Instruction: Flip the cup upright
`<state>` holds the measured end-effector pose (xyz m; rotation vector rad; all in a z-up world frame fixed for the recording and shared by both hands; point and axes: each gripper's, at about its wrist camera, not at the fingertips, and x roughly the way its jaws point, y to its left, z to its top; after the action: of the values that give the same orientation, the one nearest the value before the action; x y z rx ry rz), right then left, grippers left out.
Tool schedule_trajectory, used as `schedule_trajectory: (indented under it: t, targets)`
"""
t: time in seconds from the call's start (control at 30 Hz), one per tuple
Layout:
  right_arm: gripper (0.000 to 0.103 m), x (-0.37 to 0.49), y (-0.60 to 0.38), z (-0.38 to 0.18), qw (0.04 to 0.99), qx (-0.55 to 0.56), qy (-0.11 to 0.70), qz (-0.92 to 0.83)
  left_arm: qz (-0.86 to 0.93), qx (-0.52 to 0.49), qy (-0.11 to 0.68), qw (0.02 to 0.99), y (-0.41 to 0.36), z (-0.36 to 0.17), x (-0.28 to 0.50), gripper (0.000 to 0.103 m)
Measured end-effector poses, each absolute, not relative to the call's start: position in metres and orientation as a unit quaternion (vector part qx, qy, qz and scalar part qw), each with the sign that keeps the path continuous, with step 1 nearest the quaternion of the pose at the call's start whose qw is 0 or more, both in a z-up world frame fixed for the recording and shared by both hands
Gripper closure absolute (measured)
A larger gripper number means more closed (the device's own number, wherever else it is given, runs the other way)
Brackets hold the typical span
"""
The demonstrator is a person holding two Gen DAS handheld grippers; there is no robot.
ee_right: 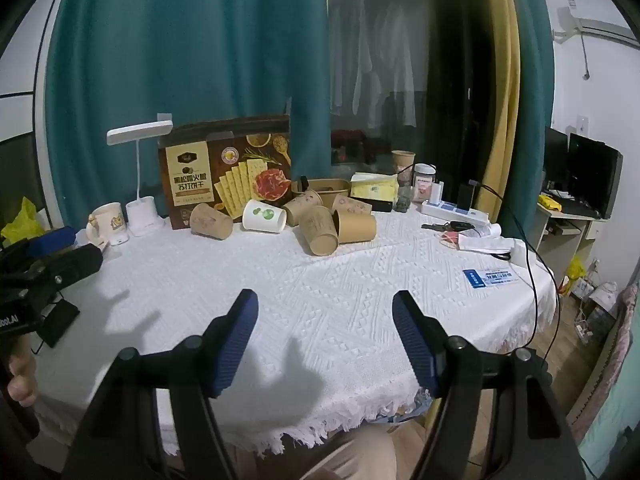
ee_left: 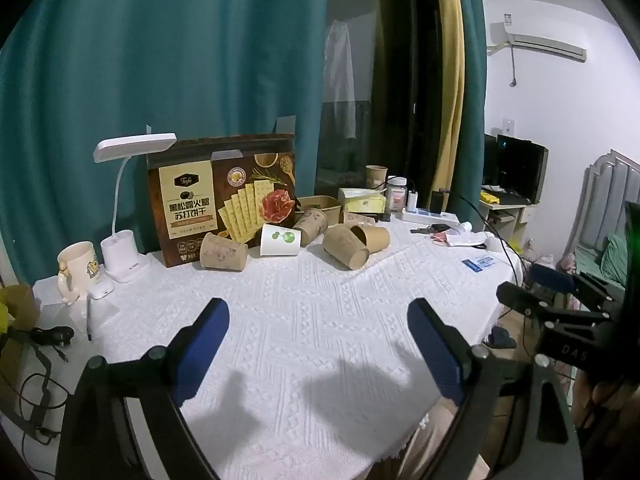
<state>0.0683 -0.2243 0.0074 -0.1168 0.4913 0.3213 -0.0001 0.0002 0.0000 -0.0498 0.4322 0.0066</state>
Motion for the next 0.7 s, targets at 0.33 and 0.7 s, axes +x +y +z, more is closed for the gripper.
schedule_trajectory:
  t: [0.33, 0.7]
  targets:
    - [0.036, 0.0685, -0.2262, 0.0071, 0.956, -0.057, 0.241, 0.159, 0.001, -0.024, 0.214, 0.976, 0.0007, 0.0, 0.0024, 0.012]
    - [0.036, 0.0698, -0.2256, 0.0082, 0.955, -0.057, 0.243, 0.16, 0.0, -0.023, 0.213, 0.977, -0.0019, 0.0024, 0.0007, 0.012]
